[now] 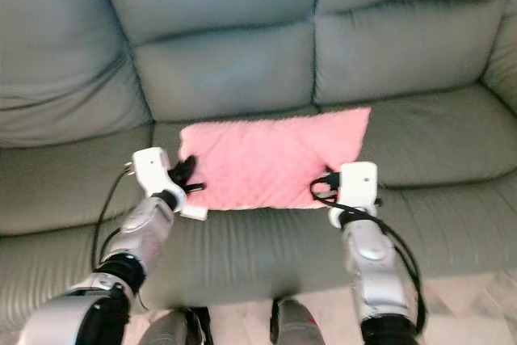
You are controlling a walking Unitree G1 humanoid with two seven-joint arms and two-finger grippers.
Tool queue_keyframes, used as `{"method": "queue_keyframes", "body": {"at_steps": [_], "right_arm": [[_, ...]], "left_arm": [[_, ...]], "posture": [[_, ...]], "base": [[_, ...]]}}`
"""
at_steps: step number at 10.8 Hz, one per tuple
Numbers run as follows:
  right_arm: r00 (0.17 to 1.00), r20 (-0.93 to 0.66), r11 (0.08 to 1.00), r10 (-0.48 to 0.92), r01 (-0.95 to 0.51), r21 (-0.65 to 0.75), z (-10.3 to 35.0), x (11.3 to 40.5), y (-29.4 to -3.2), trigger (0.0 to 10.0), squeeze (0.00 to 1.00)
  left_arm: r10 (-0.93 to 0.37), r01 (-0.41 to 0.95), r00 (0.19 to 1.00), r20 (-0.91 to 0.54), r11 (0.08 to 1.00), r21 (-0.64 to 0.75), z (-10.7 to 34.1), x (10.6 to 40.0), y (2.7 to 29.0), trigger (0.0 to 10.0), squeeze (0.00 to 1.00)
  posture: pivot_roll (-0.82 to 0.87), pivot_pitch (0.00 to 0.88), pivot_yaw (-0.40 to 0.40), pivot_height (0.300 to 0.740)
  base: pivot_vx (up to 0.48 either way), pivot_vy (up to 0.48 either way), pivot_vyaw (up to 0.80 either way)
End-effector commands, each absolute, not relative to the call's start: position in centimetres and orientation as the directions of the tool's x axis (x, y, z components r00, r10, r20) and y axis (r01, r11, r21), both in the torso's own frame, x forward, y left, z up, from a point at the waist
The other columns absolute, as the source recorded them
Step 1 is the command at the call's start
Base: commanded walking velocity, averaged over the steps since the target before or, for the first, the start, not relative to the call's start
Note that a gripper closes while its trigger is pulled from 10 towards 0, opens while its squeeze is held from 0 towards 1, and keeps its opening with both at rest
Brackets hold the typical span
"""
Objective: Move the pillow to the sofa
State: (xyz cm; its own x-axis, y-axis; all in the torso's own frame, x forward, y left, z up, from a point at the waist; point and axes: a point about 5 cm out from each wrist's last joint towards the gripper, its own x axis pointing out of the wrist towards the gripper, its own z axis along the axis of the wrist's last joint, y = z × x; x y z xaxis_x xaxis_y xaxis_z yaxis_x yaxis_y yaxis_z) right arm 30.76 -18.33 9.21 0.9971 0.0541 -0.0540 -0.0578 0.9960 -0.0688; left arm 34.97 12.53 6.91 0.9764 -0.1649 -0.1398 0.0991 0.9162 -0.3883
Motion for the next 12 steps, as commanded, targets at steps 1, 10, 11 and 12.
{"method": "queue_keyframes", "body": {"at_steps": [1, 10, 11, 12], "right_arm": [[0.995, -0.06, 0.994, 0.08, -0.084, -0.065, 8.6, 30.7, -17.8, 10.0, 0.0], [0.986, -0.069, 0.988, 0.153, -0.155, -0.024, 7.0, 31.6, -16.2, 10.0, 1.0], [0.984, -0.077, 0.987, 0.159, -0.161, -0.021, 6.7, 31.3, -16.1, 10.0, 1.0], [0.983, -0.085, 0.986, 0.161, -0.164, -0.022, 6.4, 31.1, -16.1, 10.0, 1.0]], "left_arm": [[-0.105, 0.044, 0.984, -0.142, 0.924, -0.38, 7.0, 35.1, 13.8, 10.0, 0.0], [0.075, -0.112, 0.984, -0.163, 0.966, -0.233, 6.6, 34.8, 16.5, 10.0, 1.0], [0.086, -0.122, 0.982, -0.167, 0.968, -0.221, 6.5, 34.7, 16.6, 10.0, 1.0], [0.091, -0.127, 0.981, -0.171, 0.969, -0.21, 6.3, 34.5, 16.7, 10.0, 1.0]], "posture": [[-0.26, 0.375, 0.051, 0.74], [-0.25, 0.398, 0.035, 0.74], [-0.25, 0.397, 0.035, 0.74], [-0.25, 0.398, 0.035, 0.74]], "base": [[0.0, 0.0, 0.0], [0.0, 0.0, 0.0], [0.0, 0.0, 0.0], [0.0, 0.0, 0.0]]}}
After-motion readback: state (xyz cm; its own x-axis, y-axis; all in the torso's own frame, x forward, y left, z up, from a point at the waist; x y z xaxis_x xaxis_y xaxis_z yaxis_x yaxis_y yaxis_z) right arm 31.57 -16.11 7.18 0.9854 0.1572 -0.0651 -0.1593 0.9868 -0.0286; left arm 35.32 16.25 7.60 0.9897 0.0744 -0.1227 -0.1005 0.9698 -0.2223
